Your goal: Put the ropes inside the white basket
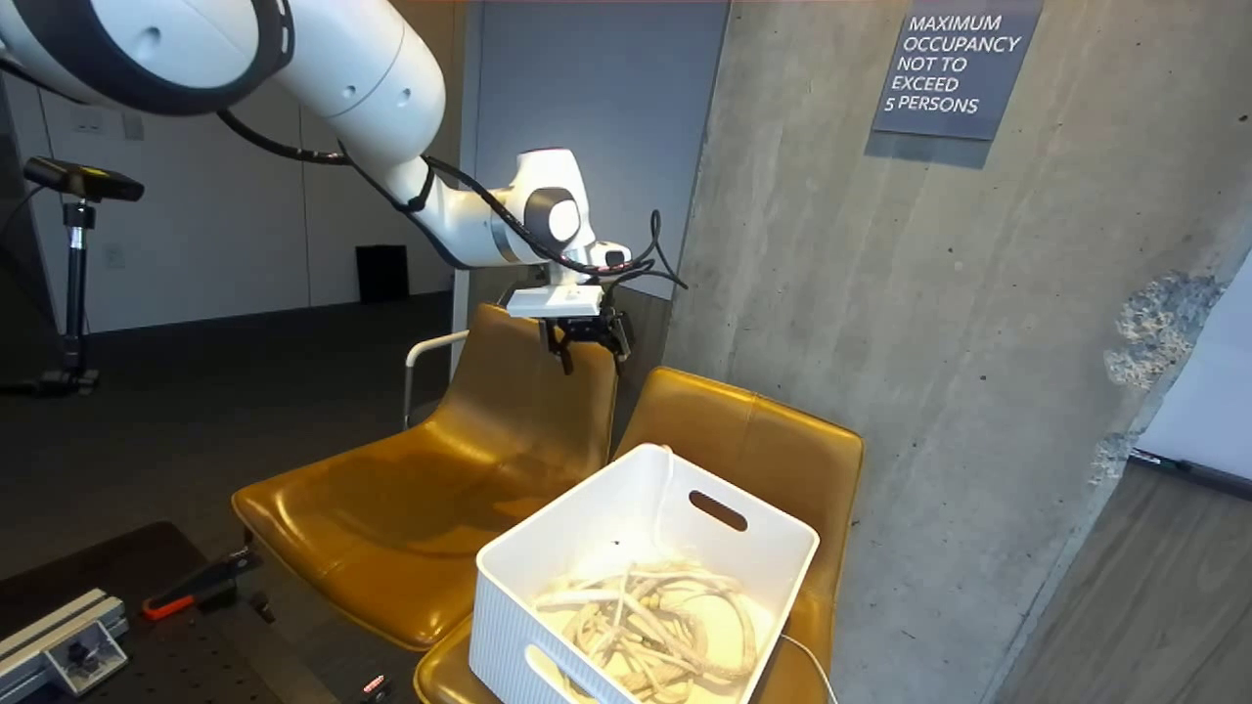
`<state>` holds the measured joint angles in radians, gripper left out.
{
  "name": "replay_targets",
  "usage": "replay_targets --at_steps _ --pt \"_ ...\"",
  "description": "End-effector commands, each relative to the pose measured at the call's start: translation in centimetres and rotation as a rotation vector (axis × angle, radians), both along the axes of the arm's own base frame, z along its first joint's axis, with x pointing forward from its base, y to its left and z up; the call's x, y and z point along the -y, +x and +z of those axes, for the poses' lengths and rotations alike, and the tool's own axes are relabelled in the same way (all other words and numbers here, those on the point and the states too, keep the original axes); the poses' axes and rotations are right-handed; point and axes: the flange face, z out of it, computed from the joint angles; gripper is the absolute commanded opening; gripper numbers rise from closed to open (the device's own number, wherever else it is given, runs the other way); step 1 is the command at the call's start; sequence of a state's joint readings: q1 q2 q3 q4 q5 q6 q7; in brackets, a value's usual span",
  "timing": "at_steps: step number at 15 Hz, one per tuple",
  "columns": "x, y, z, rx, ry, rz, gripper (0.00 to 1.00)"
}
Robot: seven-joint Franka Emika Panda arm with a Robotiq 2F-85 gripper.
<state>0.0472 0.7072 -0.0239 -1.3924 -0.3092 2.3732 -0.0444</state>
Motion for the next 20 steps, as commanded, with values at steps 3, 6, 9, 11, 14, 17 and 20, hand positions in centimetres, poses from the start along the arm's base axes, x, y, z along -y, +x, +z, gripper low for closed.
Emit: replay_targets --at_steps 3,6,9,11,14,17,20 --pt "5.2 4.1 -0.4 -0.016 -0.060 -0.058 1.00" --pt "7.0 4.5 -2.4 -0.063 -0.082 -0.073 1.00" --pt "8.2 4.8 -4.4 -0.096 -0.093 -0.084 1.00" --pt "9.0 5.0 -5.0 -0.106 -0.097 -0.093 1.00" --pt "9.8 5.4 -5.5 -0.112 -0.102 -0.101 1.00" --pt "9.3 5.6 -6.1 -0.121 -0.107 -0.094 1.00" --pt "8.1 5.7 -7.0 -0.132 -0.110 -0.084 1.00"
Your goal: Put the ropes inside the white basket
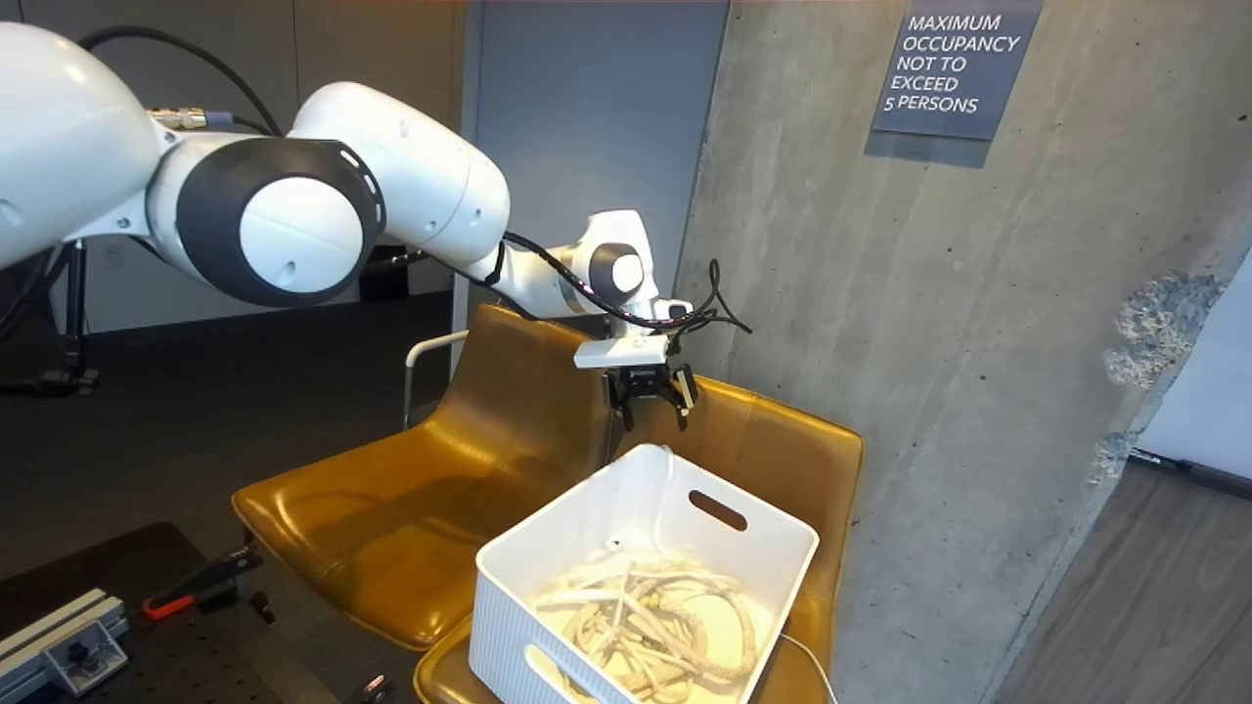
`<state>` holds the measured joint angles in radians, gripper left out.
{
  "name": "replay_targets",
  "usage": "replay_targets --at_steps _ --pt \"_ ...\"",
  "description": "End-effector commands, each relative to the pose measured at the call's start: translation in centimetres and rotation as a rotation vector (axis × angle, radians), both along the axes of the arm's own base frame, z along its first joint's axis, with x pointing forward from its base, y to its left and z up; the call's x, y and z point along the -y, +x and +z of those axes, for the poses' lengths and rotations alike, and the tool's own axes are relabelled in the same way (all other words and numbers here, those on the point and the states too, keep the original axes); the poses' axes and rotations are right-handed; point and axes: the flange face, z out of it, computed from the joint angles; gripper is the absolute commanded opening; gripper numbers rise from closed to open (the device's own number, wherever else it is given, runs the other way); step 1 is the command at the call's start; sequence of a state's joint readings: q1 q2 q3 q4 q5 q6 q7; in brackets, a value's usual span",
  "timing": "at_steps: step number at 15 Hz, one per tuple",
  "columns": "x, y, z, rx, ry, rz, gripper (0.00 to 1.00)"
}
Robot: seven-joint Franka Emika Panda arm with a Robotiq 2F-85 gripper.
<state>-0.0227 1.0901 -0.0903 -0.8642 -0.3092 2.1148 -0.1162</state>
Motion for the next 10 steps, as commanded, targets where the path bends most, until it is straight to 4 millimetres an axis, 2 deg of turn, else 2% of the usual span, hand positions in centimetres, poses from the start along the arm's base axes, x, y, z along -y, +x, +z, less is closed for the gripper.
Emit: replay_targets --at_steps 1,10 --pt "-1.31 0.57 -0.56 -0.018 0.002 0.021 1.00" --pt "-1.64 1.25 -0.79 -0.002 -0.018 0.045 1.00"
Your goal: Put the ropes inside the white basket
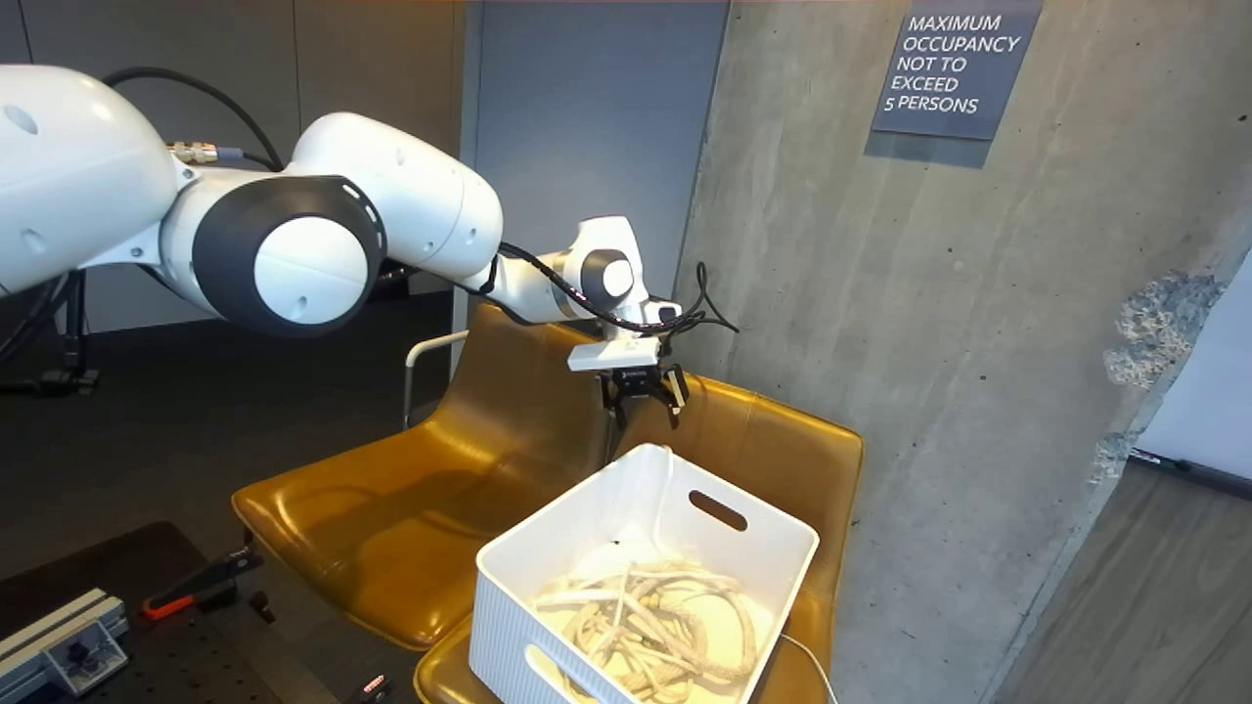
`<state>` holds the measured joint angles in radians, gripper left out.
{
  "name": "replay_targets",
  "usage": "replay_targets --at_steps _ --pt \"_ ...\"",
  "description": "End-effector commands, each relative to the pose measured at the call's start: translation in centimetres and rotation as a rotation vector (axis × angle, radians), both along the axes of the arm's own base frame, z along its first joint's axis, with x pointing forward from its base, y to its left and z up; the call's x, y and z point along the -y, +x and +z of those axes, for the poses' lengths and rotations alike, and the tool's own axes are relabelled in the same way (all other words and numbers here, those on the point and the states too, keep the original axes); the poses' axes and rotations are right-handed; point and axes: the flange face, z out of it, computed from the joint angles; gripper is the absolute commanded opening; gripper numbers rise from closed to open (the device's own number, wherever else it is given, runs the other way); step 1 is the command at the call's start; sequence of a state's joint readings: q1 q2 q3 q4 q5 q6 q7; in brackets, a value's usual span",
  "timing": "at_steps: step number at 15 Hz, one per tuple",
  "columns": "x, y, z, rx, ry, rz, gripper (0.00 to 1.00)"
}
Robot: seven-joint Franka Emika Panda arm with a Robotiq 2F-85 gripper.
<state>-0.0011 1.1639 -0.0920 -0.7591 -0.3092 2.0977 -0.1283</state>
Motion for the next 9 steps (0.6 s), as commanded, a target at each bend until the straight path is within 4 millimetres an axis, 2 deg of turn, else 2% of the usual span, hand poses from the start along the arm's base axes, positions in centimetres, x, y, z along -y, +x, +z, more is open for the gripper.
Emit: replay_targets --at_steps 1,9 --pt "0.4 0.3 -0.1 -0.016 -0.012 0.010 1.00" --pt "2.6 -0.3 -3.1 -0.062 -0.024 -0.018 0.99"
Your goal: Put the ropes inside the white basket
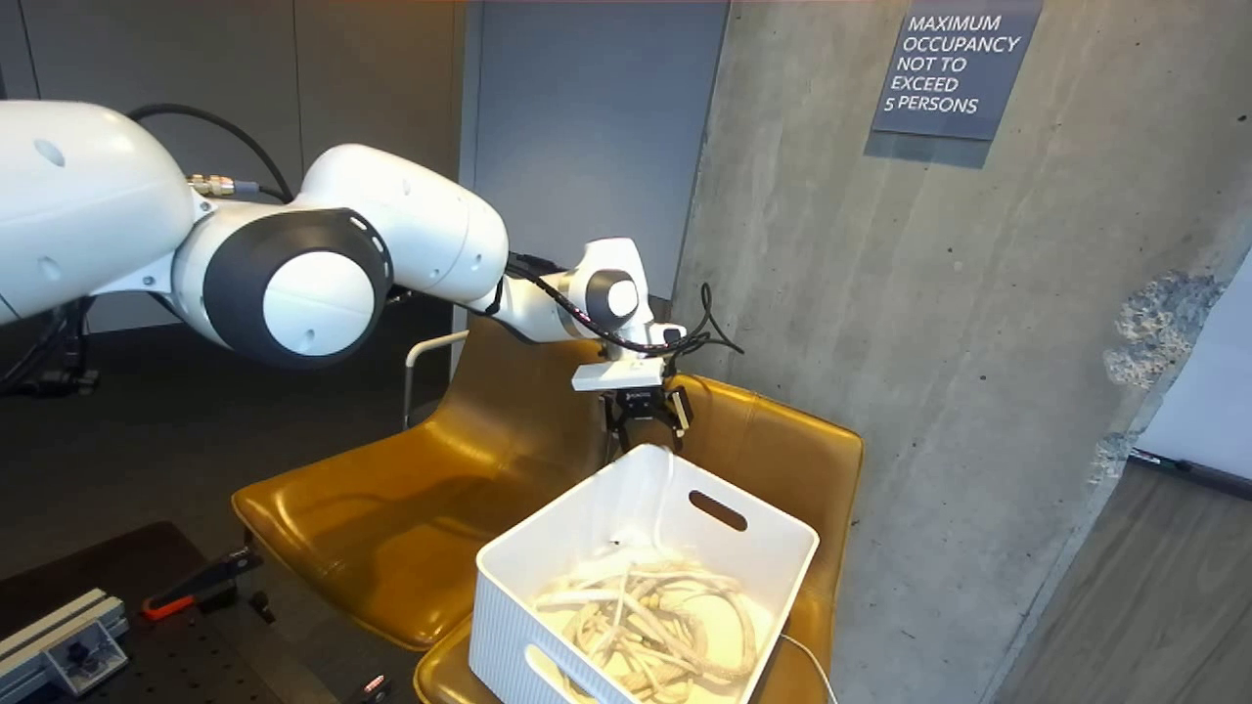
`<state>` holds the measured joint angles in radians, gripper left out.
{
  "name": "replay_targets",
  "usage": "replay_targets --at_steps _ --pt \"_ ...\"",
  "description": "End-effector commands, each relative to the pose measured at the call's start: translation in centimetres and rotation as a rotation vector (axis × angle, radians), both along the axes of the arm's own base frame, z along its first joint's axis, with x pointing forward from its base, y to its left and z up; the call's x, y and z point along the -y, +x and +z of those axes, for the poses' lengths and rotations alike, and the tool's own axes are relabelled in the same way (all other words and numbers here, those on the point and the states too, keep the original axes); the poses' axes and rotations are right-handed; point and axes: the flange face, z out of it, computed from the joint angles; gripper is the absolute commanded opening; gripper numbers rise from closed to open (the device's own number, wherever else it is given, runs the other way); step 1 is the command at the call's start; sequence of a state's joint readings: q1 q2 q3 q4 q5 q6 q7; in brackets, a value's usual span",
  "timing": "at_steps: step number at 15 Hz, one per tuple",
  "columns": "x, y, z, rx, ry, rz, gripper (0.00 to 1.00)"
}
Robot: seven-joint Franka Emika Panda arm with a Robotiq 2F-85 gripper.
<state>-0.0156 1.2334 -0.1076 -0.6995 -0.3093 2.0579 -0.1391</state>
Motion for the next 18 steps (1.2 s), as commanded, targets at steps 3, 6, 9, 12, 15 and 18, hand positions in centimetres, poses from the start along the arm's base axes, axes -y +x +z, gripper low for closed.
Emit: replay_targets --at_steps 3,6,9,12,15,18 --pt "1.33 0.04 -0.32 -0.012 -0.001 -0.005 0.81" --pt "1.40 0.18 0.16 -0.001 -0.002 -0.005 0.57" --pt "1.23 0.27 0.41 0.005 -0.001 -0.003 0.42" --pt "1.19 0.24 0.14 0.002 0.000 -0.002 0.24" --pt "1.28 0.16 -0.32 -0.004 0.000 -0.004 0.05" --pt "1.28 0.14 -0.35 -0.006 -0.001 -0.004 0.03"
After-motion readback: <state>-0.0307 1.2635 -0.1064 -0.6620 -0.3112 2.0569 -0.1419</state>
